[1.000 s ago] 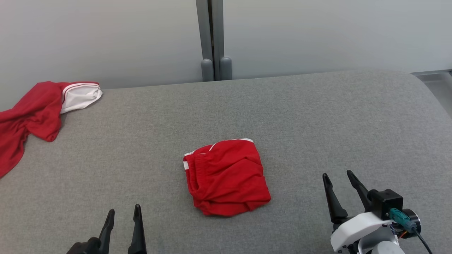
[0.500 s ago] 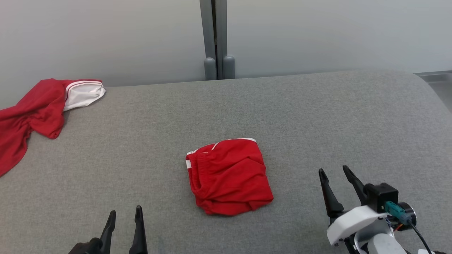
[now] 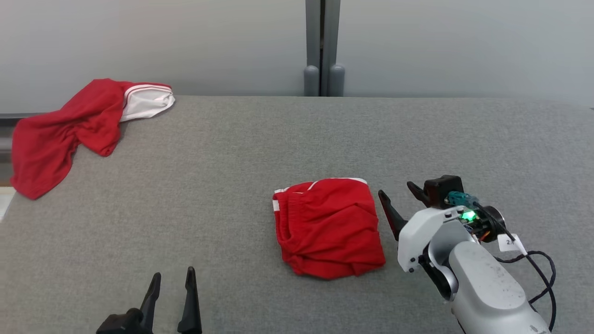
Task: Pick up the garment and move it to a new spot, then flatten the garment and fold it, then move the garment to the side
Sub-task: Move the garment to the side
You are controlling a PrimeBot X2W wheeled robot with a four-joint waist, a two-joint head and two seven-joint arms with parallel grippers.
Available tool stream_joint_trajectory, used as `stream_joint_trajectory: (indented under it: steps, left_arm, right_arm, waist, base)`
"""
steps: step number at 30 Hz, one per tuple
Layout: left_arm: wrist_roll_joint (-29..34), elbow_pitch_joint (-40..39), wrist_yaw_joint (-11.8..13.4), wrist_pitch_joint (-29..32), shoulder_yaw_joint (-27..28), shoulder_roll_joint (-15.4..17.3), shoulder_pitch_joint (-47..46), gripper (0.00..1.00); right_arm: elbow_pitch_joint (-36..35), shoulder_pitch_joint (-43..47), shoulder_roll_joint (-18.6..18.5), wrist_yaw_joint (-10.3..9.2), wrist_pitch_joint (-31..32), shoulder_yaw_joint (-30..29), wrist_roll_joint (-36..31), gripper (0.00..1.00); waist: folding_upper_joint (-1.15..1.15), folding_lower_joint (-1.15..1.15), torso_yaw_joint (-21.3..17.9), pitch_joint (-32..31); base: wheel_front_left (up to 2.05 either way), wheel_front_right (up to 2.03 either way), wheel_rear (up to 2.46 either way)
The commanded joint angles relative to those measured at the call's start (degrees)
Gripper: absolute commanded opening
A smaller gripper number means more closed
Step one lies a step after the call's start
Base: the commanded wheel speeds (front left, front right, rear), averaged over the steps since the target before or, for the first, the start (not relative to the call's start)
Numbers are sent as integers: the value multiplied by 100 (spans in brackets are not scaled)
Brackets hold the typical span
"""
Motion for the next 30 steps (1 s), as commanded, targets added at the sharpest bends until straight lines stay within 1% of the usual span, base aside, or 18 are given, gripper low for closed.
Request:
stream_joint_trajectory:
  steps: [1,5,9,15,16,17,18,19,20,21,23,27,28,30]
  left_arm:
    - [-14,8,26,-1,-16,14,-88,100]
    - [-63,14,31,-1,0,14,-124,100]
    - [-109,16,41,-1,13,14,-145,100]
    - [-171,-36,73,-1,-20,13,-187,100]
    - [-176,-44,74,-2,-27,14,-184,100]
    - [-177,-47,80,-1,-32,14,-188,100]
    - [-175,-52,74,-1,-39,14,-203,100]
    - [-170,-54,71,-2,-46,13,-222,100]
    - [-158,-59,64,-1,-56,14,-245,100]
    - [-147,-69,56,-1,-67,14,-256,100]
    - [-130,-97,40,-1,-89,13,-285,100]
    - [-92,-184,22,-1,-136,14,-370,100]
    - [-157,-248,17,-1,-175,14,-415,100]
    - [-217,-330,1,-2,-187,13,-469,100]
  right_arm:
    - [167,-111,-29,-6,107,22,55,100]
    - [708,-395,-29,-6,410,36,-56,100]
    - [1172,-548,-29,-6,612,79,79,100]
    - [1682,-691,-27,-6,742,255,401,100]
    - [1734,-706,-27,-6,747,328,478,98]
    - [1770,-712,-24,-6,749,403,543,63]
    - [1804,-712,-24,-6,742,485,607,41]
    - [1830,-725,-18,-6,735,550,653,25]
    - [1844,-759,-15,-6,700,633,702,15]
    - [1853,-791,-18,-6,648,673,723,0]
    - [1886,-881,-25,-6,498,737,747,0]
    - [2022,-1125,-50,-8,161,760,569,0]
    - [2084,-1230,-81,-7,15,730,498,0]
    - [2131,-1340,-122,-7,-92,699,472,0]
  waist:
    - [0,0,291,134]
    - [0,0,554,270]
    - [0,0,746,403]
    - [0,0,882,541]
    - [0,0,886,554]
    - [0,0,882,567]
    - [0,0,870,582]
    - [0,0,852,596]
    - [0,0,824,611]
    - [0,0,793,627]
    - [0,0,707,659]
    - [0,0,415,736]
    - [0,0,207,787]
    - [0,0,-42,855]
  base:
    - [0,0,0]
    - [0,0,0]
    - [0,0,0]
    - [0,0,0]
    - [0,0,0]
    - [0,0,0]
    - [0,0,0]
    - [0,0,0]
    - [0,0,0]
    - [0,0,0]
    - [0,0,0]
    - [0,0,0]
    - [0,0,0]
    - [0,0,0]
